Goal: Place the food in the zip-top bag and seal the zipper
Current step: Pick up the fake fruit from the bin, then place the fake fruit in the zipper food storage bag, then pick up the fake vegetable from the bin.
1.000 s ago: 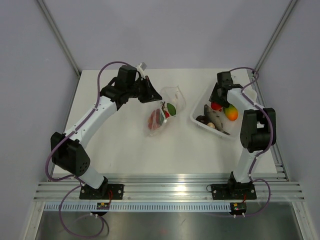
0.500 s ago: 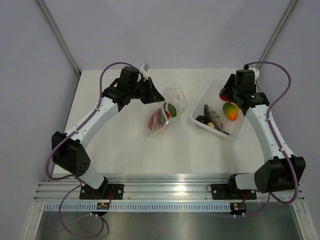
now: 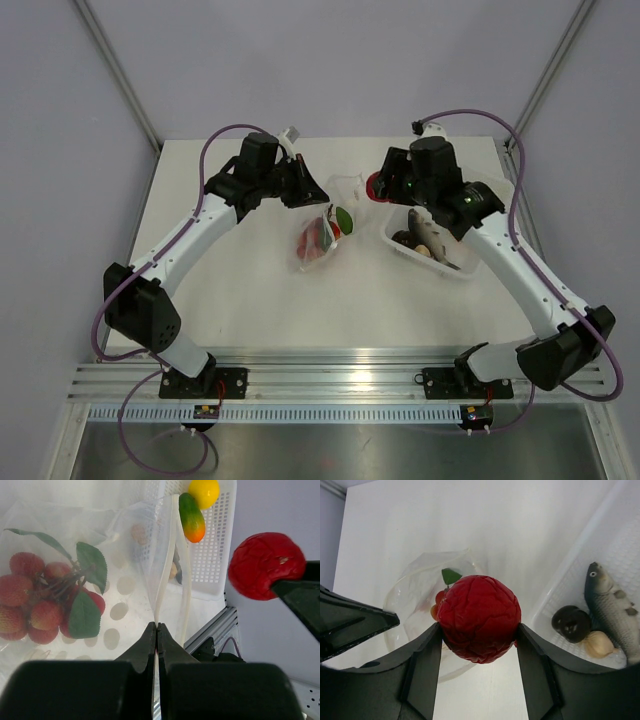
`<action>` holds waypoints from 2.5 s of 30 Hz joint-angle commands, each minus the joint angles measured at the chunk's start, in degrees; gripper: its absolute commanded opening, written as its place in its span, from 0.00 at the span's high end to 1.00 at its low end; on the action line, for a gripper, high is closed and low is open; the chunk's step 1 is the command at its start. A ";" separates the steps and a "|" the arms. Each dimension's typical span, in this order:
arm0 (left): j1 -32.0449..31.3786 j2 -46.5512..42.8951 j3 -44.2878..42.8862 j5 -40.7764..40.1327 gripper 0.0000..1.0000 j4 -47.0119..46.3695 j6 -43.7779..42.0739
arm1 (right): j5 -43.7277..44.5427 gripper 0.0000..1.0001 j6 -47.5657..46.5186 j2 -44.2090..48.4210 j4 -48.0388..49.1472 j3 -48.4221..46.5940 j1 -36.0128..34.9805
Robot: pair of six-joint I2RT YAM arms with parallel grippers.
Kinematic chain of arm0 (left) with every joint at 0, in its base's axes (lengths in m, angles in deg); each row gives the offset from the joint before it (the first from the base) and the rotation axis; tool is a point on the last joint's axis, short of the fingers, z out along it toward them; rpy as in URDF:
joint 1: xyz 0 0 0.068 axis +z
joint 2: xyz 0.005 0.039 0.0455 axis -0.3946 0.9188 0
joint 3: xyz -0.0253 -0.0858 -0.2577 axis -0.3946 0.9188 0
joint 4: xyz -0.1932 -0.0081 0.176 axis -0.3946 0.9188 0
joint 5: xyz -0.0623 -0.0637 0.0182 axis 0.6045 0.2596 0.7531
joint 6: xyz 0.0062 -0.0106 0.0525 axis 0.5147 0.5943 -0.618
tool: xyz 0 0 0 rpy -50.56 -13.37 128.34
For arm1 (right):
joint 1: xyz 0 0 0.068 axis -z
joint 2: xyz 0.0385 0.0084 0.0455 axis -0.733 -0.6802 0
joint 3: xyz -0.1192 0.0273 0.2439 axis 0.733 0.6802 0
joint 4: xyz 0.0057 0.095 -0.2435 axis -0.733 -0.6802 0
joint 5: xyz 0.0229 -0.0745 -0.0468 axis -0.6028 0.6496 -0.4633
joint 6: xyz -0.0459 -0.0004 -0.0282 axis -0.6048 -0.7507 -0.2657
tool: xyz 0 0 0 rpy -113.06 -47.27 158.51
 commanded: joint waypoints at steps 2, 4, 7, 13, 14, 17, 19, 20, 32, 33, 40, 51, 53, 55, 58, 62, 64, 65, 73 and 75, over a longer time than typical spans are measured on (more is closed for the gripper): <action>-0.05 -0.83 -0.04 1.35 1.00 -1.91 -0.41 | 0.43 0.83 1.56 -5.10 1.73 -3.44 -4.50; -0.13 -0.83 -0.30 1.18 1.00 -1.82 -0.50 | 0.70 0.82 1.56 -6.52 2.34 -3.79 -6.96; -0.05 -0.92 -0.48 1.70 1.00 -1.82 -0.32 | -0.18 0.81 2.00 -9.42 3.39 -4.15 -8.11; -0.05 -1.01 -0.39 2.05 1.00 -2.09 0.12 | -3.09 0.31 0.34 -15.57 -0.36 -8.62 -9.08; -0.05 -0.92 -0.48 2.05 1.00 -2.09 0.12 | -2.30 0.24 0.16 -16.01 -1.16 -9.67 -9.34; 0.04 -1.09 -0.48 2.23 1.00 -2.09 0.21 | 2.00 0.17 -0.72 -13.13 -0.56 -8.20 -9.34; 0.04 -1.01 -0.39 2.23 1.00 -2.35 0.38 | 6.29 0.17 -1.51 -10.93 -0.73 -7.84 -9.17; -0.05 -1.01 -0.39 2.40 1.00 -2.44 0.47 | 7.63 0.17 -1.78 -10.40 -1.17 -7.92 -8.99; -0.05 -2.50 1.98 1.79 1.00 -3.32 0.38 | 6.32 0.25 -1.52 -5.03 -1.96 5.50 12.70; -0.05 -2.59 2.16 1.79 1.00 -3.32 0.38 | 6.15 0.25 -1.52 -5.55 -2.05 6.39 15.59; -0.05 -2.85 2.43 1.44 1.00 -2.97 -0.41 | 6.50 0.18 -6.33 -13.45 -1.17 9.30 19.13; 0.04 -1.97 1.37 1.18 1.00 -1.74 -1.02 | -5.62 0.19 -10.04 -18.30 -2.84 10.44 19.13; -0.05 -1.97 1.37 1.09 1.00 -1.74 -1.11 | -7.12 0.17 -9.60 -18.74 -3.28 11.23 19.13; 0.04 -2.06 1.37 1.09 1.00 -1.74 -1.29 | -8.26 0.17 -8.55 -19.18 -3.46 12.19 19.05; -0.05 -2.15 1.37 0.74 1.00 -1.65 -1.55 | -8.53 0.19 -7.41 -20.58 -2.49 13.52 19.13; 0.04 -2.15 1.37 0.65 1.00 -1.12 -1.64 | -7.31 0.26 -5.91 -22.17 -1.97 14.66 19.13; 0.04 -2.24 1.28 0.65 1.00 -0.69 -1.73 | -5.64 0.30 -4.86 -21.82 -1.09 16.50 19.22; 0.04 -2.32 1.19 0.47 1.00 -0.42 -1.73 | -4.85 0.31 -4.59 -21.73 -0.91 17.03 19.22; -0.05 -2.68 1.90 0.38 1.00 -1.03 -0.85 | 0.25 0.35 -3.19 -19.54 -0.38 20.64 19.22; -0.05 -2.59 1.90 0.30 1.00 -0.95 -0.85 | 0.61 0.36 -3.19 -19.09 -0.64 20.64 19.22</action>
